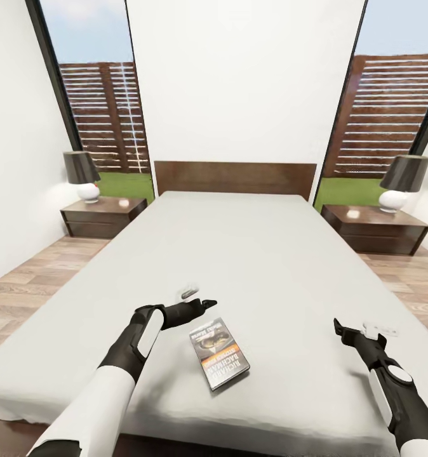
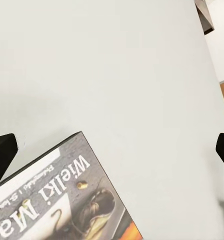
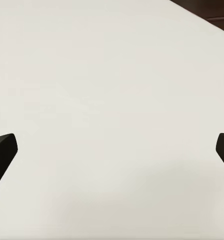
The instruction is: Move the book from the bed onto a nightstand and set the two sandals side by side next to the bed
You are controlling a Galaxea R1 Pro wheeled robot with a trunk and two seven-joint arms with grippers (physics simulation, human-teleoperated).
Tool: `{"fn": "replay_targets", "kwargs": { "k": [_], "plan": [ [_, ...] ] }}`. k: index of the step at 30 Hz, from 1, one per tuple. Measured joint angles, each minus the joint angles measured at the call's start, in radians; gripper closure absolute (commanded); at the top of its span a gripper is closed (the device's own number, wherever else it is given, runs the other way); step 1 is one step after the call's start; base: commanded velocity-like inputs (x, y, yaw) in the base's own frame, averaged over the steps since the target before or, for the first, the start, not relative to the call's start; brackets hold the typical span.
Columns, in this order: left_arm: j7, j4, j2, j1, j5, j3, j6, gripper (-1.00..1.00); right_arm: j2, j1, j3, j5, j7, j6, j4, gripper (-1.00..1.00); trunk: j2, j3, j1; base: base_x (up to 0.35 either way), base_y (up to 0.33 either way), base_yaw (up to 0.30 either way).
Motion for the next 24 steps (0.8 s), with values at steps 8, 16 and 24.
{"fn": "replay_targets", "kwargs": {
  "k": [8,16,24],
  "plan": [
    [0.000,0.000,0.000,0.000,0.000,0.000,0.000,-1.00,-0.001,0.000,0.000,0.000,0.000,0.000,0.000,-1.00,-0.056,-0.025,0.031,0.000,0.000,0.000],
    [0.000,0.000,0.000,0.000,0.000,0.000,0.000,-1.00,-0.001,0.000,0.000,0.000,0.000,0.000,0.000,-1.00,-0.112,-0.050,0.061,0.000,0.000,0.000],
    [-0.001,0.000,0.000,0.000,0.000,0.000,0.000,-1.00,-0.001,0.000,0.000,0.000,0.000,0.000,0.000,-1.00,-0.112,-0.050,0.061,0.000,0.000,0.000]
  ]
}}
